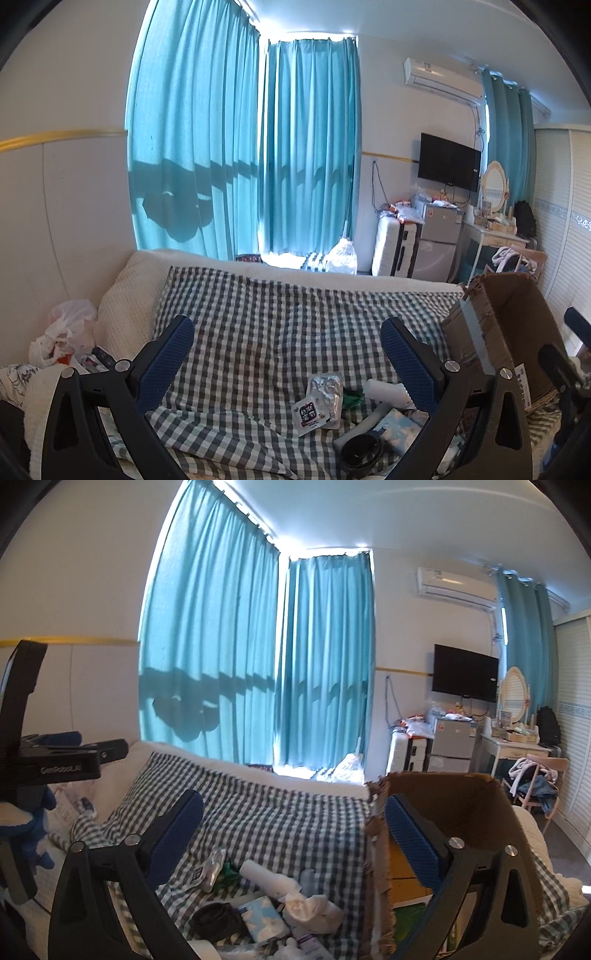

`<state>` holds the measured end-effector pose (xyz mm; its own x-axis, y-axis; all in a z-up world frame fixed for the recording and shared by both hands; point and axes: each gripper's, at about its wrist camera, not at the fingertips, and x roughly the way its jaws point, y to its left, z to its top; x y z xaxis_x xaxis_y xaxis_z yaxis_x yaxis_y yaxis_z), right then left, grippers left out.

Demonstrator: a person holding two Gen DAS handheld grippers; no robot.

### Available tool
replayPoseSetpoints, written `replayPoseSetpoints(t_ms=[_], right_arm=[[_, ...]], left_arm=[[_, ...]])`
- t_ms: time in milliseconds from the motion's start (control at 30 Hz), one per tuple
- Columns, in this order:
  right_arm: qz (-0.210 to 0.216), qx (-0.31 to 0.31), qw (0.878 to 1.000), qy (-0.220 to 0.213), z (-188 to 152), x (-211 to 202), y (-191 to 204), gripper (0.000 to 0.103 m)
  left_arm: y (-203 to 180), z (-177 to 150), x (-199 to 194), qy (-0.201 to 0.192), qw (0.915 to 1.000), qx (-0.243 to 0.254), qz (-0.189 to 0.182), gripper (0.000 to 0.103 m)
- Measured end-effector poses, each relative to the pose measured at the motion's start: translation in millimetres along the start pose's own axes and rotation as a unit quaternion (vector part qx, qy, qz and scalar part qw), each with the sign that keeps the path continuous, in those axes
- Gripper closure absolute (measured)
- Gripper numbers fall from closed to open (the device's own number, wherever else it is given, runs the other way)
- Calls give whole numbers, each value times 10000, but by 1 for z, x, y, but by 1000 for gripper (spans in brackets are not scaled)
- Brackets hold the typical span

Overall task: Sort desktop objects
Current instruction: 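Move both grippers back over the items on the bed, then grasp the white sachet with the left gripper while the right gripper grasps the lace cloth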

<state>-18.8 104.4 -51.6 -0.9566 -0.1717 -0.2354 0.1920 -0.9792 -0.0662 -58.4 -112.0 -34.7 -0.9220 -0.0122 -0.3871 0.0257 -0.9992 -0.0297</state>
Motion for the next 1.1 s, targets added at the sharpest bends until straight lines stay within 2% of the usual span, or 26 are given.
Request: replayPoseSetpoints(t_ms=[100,133,200,400,600,767,1000,1100], right_arm=[[116,-19,9996,275,-14,20,7,17],[109,-8,9994,339,-18,26,8,25],[190,3,9983,552,-26,41,10,35],[344,-161,9921,1197,-58,79,20,48],[336,-18,9853,1674,-82,106,12,48],[109,-134,9800,1984,-97,121,7,48],[-92,-203,9709,2382,-115,138,2,47],[-234,-335,9683,2466,-120,142,2,41]], left_arm=[[7,-8,17,127,9998,-111,81,0],[9,-10,22,162,9997,-138,121,0],[13,-15,35,233,9995,-170,125,0],[16,-39,80,708,9972,-130,225,0],[9,-71,126,1531,9881,-22,156,0],[4,-90,149,1925,9812,-63,120,0],[-3,-118,177,2528,9673,-63,174,0],[-8,-128,186,2677,9633,20,191,0]])
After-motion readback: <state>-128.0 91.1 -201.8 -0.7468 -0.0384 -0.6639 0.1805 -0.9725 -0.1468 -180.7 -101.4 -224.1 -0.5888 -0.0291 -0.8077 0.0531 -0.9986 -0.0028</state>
